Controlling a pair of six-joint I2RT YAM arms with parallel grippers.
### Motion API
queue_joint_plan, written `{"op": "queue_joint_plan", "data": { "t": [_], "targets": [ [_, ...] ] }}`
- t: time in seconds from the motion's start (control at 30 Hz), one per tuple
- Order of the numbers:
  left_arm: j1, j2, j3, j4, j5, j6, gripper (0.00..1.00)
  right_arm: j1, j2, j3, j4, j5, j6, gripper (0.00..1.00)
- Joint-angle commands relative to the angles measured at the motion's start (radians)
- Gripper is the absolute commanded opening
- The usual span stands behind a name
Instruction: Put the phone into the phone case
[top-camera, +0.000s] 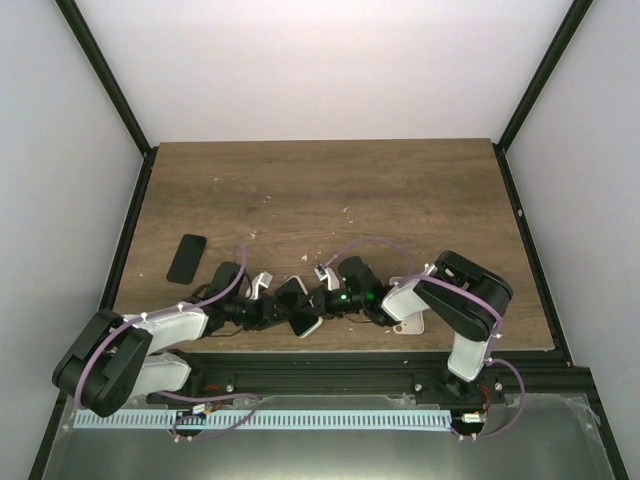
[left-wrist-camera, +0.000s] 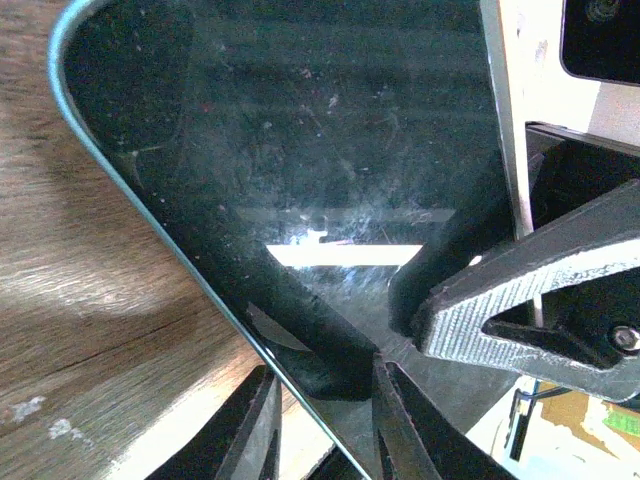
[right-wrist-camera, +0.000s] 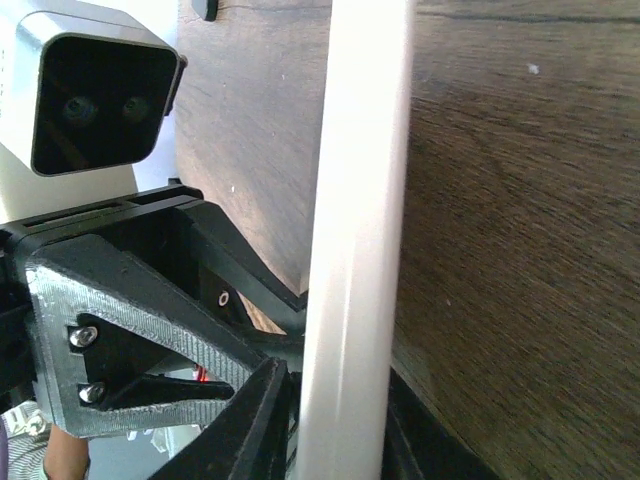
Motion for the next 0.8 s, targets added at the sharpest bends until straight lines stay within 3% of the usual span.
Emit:
{"op": "queue_joint_plan", "data": {
  "t": [0.0,0.13,0.5,0.63,0.77],
  "targets": [
    [-0.009,-0.025,0.038,-0.001,0.002,0.021,0.28,-0.004,-0.054,-0.010,0.019,0.019,-0.010,0.19],
    [-0.004,-0.087,0.077,-0.074,-0.016,0.020,0.38,-0.009,-0.082,-0.039,0.064,0.022,0.020,0.13],
    [0.088,-0.424,0.231,-0.412,-0.041,0.026,0.68,-0.051,-0.234,-0.151,0.368,-0.037,0.201,0.14],
    [0.093,-0.497,0.295,-0.469,-0.027,0.013,0.71,-0.050,-0.324,-0.143,0.388,-0.052,0.238,0.16],
    [0.095,-0.548,0.286,-0.398,0.031,-0.058,0.72,-0.051,-0.422,-0.136,0.369,-0.039,0.253,0.17]
  ]
}}
